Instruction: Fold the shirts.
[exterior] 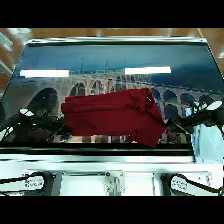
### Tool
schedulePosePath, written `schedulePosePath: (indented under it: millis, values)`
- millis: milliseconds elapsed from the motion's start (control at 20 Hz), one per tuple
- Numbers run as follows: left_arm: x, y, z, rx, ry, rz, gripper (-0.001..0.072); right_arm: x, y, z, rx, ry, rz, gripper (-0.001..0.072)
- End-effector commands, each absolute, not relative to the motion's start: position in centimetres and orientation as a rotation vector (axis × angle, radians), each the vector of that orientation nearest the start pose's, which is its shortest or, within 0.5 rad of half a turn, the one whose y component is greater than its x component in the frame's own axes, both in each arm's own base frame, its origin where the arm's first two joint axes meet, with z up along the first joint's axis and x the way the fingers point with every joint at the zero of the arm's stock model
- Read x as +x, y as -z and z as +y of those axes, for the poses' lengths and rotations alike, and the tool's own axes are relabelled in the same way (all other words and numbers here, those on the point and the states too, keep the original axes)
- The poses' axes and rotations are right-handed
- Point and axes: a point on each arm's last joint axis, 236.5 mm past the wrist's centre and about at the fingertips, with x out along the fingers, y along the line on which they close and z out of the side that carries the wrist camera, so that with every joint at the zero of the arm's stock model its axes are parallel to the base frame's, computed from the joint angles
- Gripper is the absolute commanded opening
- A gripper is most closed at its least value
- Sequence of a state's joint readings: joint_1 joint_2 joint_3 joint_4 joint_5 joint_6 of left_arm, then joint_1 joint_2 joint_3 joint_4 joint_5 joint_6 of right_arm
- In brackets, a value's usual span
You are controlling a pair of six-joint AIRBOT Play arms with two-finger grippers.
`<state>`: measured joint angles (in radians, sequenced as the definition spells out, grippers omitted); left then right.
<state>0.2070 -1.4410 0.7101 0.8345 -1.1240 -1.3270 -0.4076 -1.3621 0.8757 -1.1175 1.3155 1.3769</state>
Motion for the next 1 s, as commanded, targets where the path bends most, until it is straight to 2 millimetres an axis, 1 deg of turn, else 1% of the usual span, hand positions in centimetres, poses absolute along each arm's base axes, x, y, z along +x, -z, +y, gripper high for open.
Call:
schedulePosePath:
  millis: [0, 200, 300, 350, 400, 450, 500, 550, 600, 650, 750, 800, 850, 900, 950]
  values:
    - [27.8, 11.2, -9.2, -0.805, 0.27, 1.607, 0.0043, 27.1, 10.2, -0.3, 0.708, -0.073, 1.592, 0.0597]
    - [28.0, 10.0, -9.2, -0.757, 0.318, 1.567, 0.0043, 29.8, 11.5, -0.3, 0.801, 0.001, 1.441, 0.0597]
    - [28.1, 9.6, -9.2, -0.743, 0.331, 1.554, 0.0043, 30.0, 12.1, 0.1, 0.846, 0.022, 1.413, 0.0597]
    - [28.2, 9.5, -9.2, -0.742, 0.331, 1.551, 0.0043, 29.7, 12.4, 0.3, 0.862, 0.027, 1.419, 0.0596]
    - [28.2, 9.6, -9.1, -0.742, 0.33, 1.55, 0.0043, 29.1, 12.7, 0.6, 0.868, 0.025, 1.436, 0.053]
    - [28.2, 9.5, -9.2, -0.743, 0.33, 1.55, 0.0043, 28.8, 13.0, 0.7, 0.864, 0.023, 1.448, 0.0377]
    - [28.2, 9.5, -9.2, -0.746, 0.332, 1.549, 0.0043, 28.6, 13.0, 0.7, 0.859, 0.021, 1.452, 0.0321]
    - [28.3, 9.4, -9.3, -0.754, 0.333, 1.545, 0.0043, 28.7, 12.9, 0.8, 0.862, 0.016, 1.452, 0.0314]
    - [28.4, 9.3, -9.4, -0.762, 0.335, 1.539, 0.0043, 28.9, 12.7, 1.0, 0.867, -0.001, 1.444, 0.0144]
    - [28.6, 9.0, -9.4, -0.76, 0.337, 1.531, 0.0042, 29.1, 12.5, 1.3, 0.881, -0.011, 1.437, 0.0069]
    - [29.8, 7.6, -9.2, -0.735, 0.346, 1.478, 0.0041, 29.9, 11.0, 2.2, 0.863, -0.11, 1.403, 0.0068]
    - [30.9, 6.0, -8.9, -0.709, 0.356, 1.423, 0.004, 30.7, 9.5, 2.5, 0.833, -0.172, 1.373, 0.0068]
    - [32.3, 3.6, -8.6, -0.671, 0.369, 1.346, 0.0041, 31.6, 7.5, 2.5, 0.782, -0.23, 1.329, 0.0068]
    - [33.6, 0.8, -8.2, -0.621, 0.381, 1.261, 0.0041, 32.7, 4.7, 2.3, 0.712, -0.284, 1.264, 0.0068]
    - [34.9, -2.7, -7.8, -0.562, 0.39, 1.159, 0.0041, 34.2, 1.3, 2.0, 0.636, -0.323, 1.175, 0.0068]
